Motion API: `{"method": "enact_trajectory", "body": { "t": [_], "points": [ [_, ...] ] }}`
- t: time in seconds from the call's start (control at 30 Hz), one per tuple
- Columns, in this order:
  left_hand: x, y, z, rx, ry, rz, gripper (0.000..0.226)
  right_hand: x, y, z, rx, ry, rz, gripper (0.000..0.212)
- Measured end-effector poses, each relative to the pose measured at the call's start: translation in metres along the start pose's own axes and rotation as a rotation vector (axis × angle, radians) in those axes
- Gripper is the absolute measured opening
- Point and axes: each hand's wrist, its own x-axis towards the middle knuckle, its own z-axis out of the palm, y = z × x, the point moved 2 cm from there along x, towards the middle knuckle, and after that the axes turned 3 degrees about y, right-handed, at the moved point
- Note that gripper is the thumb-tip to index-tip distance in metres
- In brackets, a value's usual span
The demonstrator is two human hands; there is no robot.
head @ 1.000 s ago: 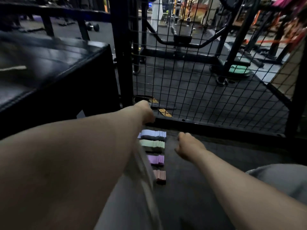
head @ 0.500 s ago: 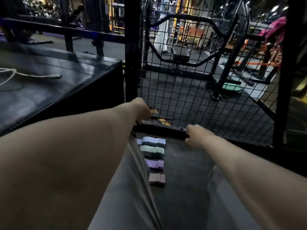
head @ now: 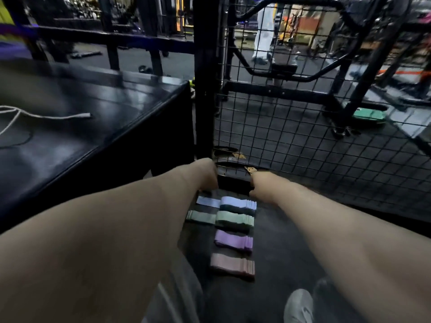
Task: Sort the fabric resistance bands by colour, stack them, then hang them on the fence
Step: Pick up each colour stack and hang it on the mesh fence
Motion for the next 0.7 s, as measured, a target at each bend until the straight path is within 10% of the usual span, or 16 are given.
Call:
{"method": "enact_trajectory", "body": {
  "t": [0.3,0.7],
  "points": [
    [0.149,-0.006,0.019,0.154,-0.088,0.103,0.033,0.153,0.031,-0.015,-0.032,-0.073,-0.113,0.026],
    [0.280,-0.045,0.179,0.369,-0.487,0.177,0.047,0.251,0.044,0.167,-0.305,-0.474,-0.507,0.037]
  ]
}}
